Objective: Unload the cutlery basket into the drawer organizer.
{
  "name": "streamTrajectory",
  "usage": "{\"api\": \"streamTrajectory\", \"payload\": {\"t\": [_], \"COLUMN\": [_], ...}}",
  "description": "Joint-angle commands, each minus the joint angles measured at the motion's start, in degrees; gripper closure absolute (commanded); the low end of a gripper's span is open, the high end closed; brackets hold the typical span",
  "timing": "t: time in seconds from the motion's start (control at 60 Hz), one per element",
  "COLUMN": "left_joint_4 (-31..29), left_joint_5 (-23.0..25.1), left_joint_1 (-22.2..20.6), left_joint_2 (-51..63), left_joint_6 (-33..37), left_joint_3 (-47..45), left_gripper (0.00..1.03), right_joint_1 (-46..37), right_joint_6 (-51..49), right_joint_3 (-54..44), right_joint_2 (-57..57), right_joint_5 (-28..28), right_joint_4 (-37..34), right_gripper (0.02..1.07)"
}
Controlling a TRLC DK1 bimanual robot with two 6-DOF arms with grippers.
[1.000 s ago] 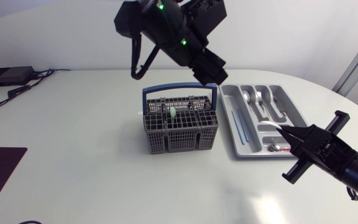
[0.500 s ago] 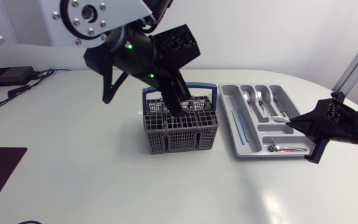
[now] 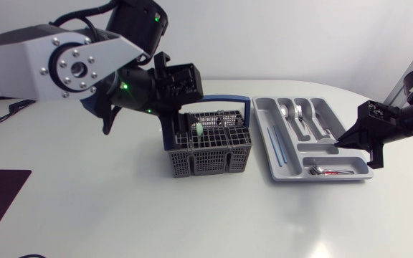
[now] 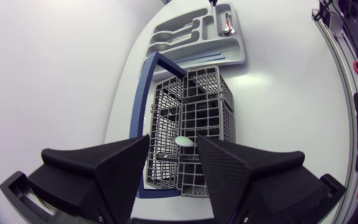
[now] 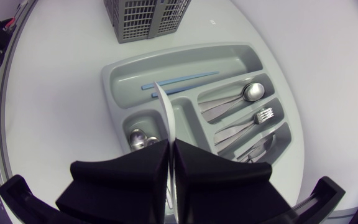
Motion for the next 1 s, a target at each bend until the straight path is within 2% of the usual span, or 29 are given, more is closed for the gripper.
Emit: {"api": "streamTrajectory", "payload": {"t": [0.0, 0.267, 0.367, 0.667, 0.983], "left_joint_4": [1.59, 4.05, 6.43, 8.27, 10.21], "left_joint_5": [1.67, 5.62, 6.06, 7.2, 7.2], "left_joint_1": [0.61, 1.57, 1.84, 3.07, 3.33], "left_joint_2": [-1.91, -2.44, -2.52, -1.38, -0.77], "left_joint_6": [5.86, 13.59, 15.7, 21.33, 23.08], "left_joint_3": [-3.28, -6.88, -8.29, -9.08, -9.87], "left_gripper": [0.49, 0.49, 0.49, 0.49, 0.49], "right_joint_1": [-0.48, -0.39, -0.12, 1.46, 2.34], "right_joint_6": [-3.51, -6.85, -7.55, -9.22, -9.66], "right_joint_3": [3.09, 11.61, 13.99, 20.93, 24.0], "right_joint_2": [4.13, 13.28, 16.18, 24.17, 29.18], "right_joint_5": [0.64, 2.67, 4.07, 7.5, 10.58], "right_joint_4": [-2.88, -13.16, -15.54, -24.24, -25.38], "right_gripper": [1.02, 1.02, 1.02, 1.02, 1.02]}}
